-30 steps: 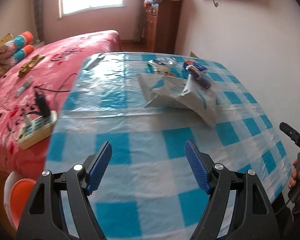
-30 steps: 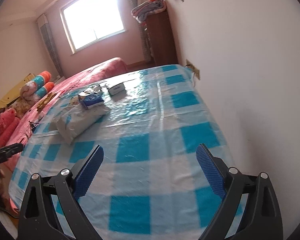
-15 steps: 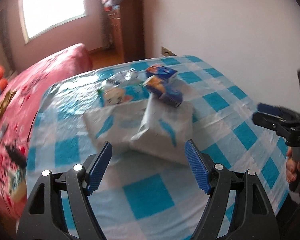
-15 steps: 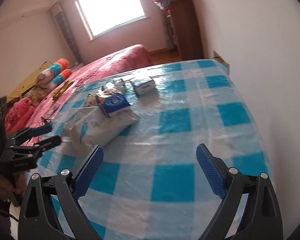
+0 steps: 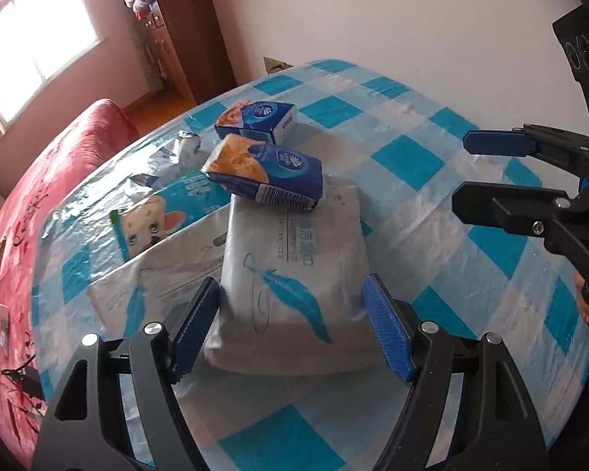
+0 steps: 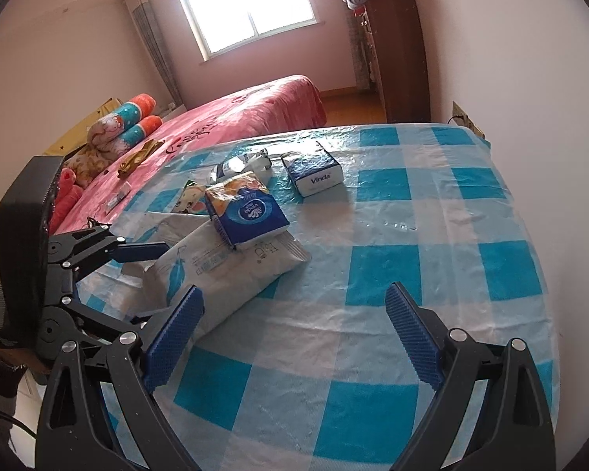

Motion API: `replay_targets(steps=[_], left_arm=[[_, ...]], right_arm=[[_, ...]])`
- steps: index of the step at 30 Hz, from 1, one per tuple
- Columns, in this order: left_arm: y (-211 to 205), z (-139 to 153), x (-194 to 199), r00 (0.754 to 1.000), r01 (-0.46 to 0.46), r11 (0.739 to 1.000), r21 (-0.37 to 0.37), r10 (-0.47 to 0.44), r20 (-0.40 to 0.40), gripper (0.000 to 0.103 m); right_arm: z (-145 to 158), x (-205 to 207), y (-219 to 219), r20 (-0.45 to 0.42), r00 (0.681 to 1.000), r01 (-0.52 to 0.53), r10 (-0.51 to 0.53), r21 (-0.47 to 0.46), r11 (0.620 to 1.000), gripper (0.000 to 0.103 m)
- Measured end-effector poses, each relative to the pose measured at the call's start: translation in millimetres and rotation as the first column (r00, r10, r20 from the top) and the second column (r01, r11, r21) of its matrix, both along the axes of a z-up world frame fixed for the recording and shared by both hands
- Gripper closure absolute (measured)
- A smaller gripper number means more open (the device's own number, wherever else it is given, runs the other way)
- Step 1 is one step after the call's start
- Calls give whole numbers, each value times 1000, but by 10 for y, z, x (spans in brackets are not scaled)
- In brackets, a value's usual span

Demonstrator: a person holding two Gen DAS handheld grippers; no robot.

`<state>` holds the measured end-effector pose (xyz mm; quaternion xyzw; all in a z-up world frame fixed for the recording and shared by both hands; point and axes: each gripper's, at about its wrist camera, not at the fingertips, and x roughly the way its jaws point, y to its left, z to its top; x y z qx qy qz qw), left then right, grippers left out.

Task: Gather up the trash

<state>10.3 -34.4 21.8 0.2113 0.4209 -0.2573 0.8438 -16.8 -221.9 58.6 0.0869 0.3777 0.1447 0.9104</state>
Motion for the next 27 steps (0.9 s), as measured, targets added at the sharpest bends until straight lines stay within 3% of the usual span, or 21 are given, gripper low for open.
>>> replay_targets(steps=[6, 14, 18, 22, 27], left_arm=[[-27, -63, 106, 999, -27, 999, -41, 26, -21, 26], [-47, -96, 88, 998, -57, 996, -64, 57, 9, 27], [-10, -88, 38, 996, -82, 994, -78, 84, 22, 33], [110, -24, 7, 992, -120, 986, -114, 123, 15, 51], [256, 13, -73, 990, -139, 982, -127, 140, 3, 59]], right_arm=[[-35, 139, 65, -17, 1000, -24, 24, -5, 1000, 10], [-48, 294, 163, -15, 999, -39, 39, -9, 999, 10], [-55, 381, 212, -16, 998, -53, 53, -11, 999, 10], [-56, 460, 261, -15, 998, -64, 64, -13, 998, 10], [-90, 546, 344, -19, 996, -88, 88, -14, 996, 10]])
